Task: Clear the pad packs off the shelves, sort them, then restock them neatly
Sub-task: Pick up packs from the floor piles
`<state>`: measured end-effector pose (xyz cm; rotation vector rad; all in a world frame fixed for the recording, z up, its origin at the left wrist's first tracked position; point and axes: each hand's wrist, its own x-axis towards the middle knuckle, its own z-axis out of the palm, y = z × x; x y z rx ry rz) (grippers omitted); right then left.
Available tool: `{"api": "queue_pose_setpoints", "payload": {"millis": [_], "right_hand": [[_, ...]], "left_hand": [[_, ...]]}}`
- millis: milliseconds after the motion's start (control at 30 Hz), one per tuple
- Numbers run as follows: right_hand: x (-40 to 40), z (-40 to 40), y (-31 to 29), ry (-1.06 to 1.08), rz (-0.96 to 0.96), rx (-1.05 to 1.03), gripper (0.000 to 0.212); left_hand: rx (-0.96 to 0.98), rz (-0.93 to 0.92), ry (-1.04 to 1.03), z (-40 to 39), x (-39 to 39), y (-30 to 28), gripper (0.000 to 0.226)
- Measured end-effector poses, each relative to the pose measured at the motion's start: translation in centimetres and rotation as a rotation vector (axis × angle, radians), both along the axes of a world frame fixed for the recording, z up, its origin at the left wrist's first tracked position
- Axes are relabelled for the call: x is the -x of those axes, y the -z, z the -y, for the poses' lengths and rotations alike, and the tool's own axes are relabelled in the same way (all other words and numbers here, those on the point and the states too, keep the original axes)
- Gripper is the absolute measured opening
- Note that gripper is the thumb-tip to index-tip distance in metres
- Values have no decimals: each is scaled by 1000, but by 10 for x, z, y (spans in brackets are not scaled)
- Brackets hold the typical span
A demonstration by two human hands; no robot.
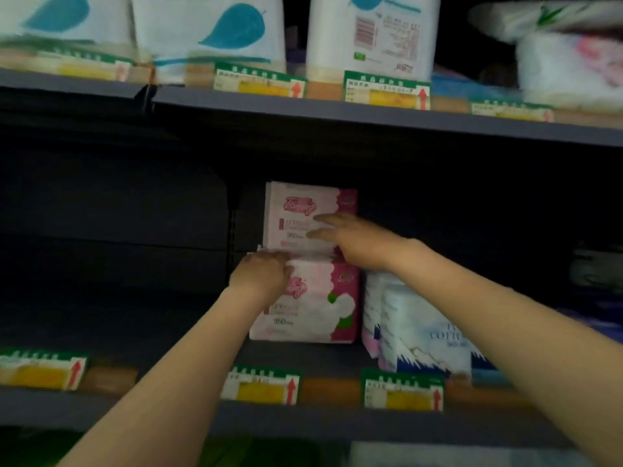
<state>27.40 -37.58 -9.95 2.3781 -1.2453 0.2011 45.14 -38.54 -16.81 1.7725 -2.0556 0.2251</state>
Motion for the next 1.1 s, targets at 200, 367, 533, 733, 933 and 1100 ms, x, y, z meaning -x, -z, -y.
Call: {"api": "queue_pose_setpoints", "payload": {"millis": [200,367,533,733,933,1100], "right_hand": [[12,-93,88,-94,291,162,51],[22,-166,192,-156,473,118,40],[33,-208,299,-92,522,-179,39],[25,-257,462,116,-78,-924,66],[11,-303,575,231,-339,-1061,99],[-1,-300,598,261,-279,-967,91]], "left_hand": [[46,85,-115,-18,8,12,67],[18,8,106,-44,18,22,48],[169,-197,225,-79,4,54,34],[492,-86,663,-183,17,201,28],[-6,80,776,-256,-11,371,29],[-245,165,662,-260,-29,409,44]]}}
